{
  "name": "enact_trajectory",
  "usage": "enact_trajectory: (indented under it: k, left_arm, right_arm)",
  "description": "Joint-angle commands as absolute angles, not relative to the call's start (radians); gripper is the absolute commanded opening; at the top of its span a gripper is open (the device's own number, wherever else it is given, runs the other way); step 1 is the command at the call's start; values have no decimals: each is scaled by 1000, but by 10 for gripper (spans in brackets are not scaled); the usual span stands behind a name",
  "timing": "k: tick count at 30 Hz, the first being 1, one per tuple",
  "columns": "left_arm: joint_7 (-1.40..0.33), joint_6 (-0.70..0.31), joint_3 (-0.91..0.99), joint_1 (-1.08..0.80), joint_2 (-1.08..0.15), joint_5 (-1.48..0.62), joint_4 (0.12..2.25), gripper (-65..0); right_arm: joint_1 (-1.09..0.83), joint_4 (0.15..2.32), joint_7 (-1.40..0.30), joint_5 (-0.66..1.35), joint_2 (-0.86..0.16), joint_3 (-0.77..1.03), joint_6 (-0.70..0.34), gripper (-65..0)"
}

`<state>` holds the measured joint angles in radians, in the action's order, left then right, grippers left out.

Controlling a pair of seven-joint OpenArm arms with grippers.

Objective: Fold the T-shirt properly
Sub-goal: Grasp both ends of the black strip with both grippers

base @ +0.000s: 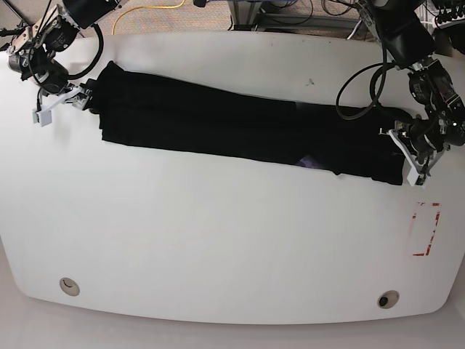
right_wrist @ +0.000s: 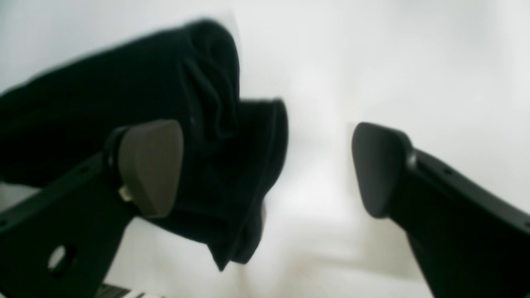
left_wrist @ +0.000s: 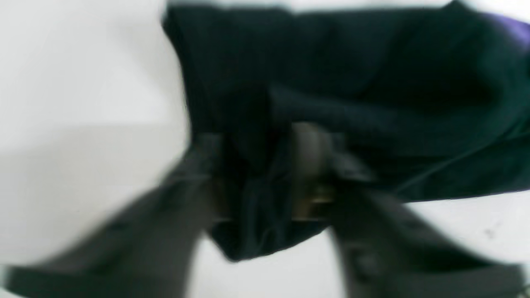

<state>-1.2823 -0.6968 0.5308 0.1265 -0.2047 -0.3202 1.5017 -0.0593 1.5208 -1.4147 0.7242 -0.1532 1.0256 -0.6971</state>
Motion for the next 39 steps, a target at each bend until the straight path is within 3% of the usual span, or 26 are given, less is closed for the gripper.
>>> enact_trajectory:
  k: [1, 20, 29, 34, 38, 39]
  left_arm:
    - [-1239, -698, 501, 148, -237, -343, 1465, -606]
    - [-1221, -698, 484, 114, -246, -338, 1399, -583]
    - [-1219, -698, 484, 111, -248, -338, 1397, -583]
    - [-1219, -698, 484, 111, -248, -337, 1397, -583]
    - [-1219, -698, 467, 113, -248, -337, 1397, -583]
    - [-1219, -698, 452, 113, -248, -337, 1397, -583]
  right_arm:
    - [-61, 1534, -1396, 753, -186, 1027, -698, -38]
    - [-79, 1532, -1396, 751, -102, 911, -698, -41]
    - [-81, 1532, -1349, 746, -71, 812, -698, -116]
    - [-81, 1532, -1337, 746, -58, 777, -698, -208]
    - [-82, 1532, -1311, 746, -56, 774, -698, -376]
    - [-84, 1532, -1303, 745, -58, 774, -698, -449]
